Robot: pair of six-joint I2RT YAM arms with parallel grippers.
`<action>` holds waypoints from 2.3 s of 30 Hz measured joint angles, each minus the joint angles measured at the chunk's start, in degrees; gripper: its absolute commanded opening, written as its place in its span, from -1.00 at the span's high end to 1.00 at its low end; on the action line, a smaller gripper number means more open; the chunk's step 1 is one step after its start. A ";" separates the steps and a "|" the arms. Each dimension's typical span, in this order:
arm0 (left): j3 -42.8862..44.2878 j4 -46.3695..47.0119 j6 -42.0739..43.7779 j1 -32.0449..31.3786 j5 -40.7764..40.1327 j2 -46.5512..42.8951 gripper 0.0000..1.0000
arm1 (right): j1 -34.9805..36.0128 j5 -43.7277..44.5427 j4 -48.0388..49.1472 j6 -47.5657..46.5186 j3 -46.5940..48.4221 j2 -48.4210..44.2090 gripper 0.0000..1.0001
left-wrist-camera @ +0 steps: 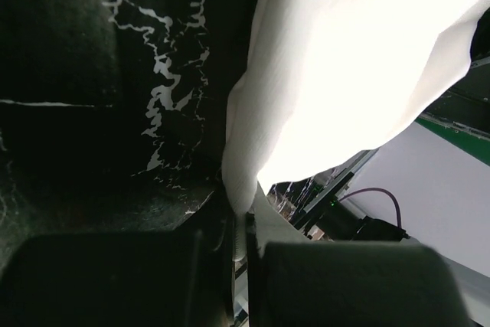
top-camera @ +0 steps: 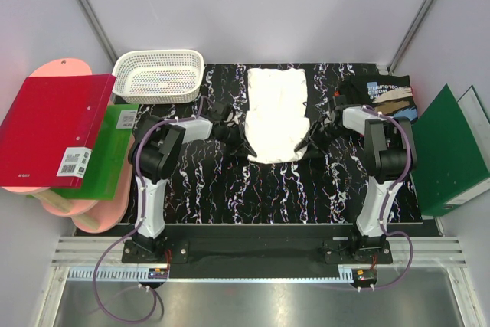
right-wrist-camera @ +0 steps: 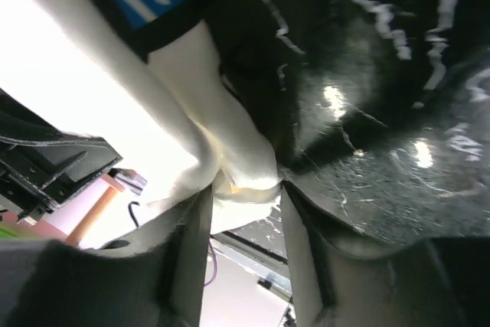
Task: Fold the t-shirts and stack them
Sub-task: Grab one side of the 2/3 rectangular tshirt with both arms, then fold the long partially folded tshirt into a neat square
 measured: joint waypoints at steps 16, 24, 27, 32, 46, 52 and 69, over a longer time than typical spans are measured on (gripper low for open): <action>-0.37 -2.95 2.08 -0.02 0.83 -0.42 1.00 | 0.83 3.43 -6.58 -2.10 -0.07 -0.61 1.00; -9.14 -7.41 2.51 -1.46 1.09 -7.50 1.00 | 1.40 3.08 -11.08 -4.31 -7.82 -7.87 1.00; -10.54 -10.32 2.21 -2.82 1.51 -11.43 1.00 | 1.57 2.34 -13.14 -4.90 -9.31 -11.54 1.00; -6.60 -15.69 2.05 -3.34 1.73 -16.41 1.00 | 1.53 1.14 -15.65 -5.62 -7.61 -17.99 1.00; 20.76 -20.68 -2.16 -2.23 7.61 -7.39 1.00 | 1.16 -0.81 -17.59 -5.38 21.97 -7.72 1.00; 26.91 -19.34 -6.01 1.68 9.44 0.90 1.00 | 0.94 -0.79 -17.42 -4.87 34.16 4.68 1.00; 45.33 15.26 -34.82 10.80 13.84 15.93 1.00 | -0.42 2.45 -15.98 0.26 66.77 22.16 1.00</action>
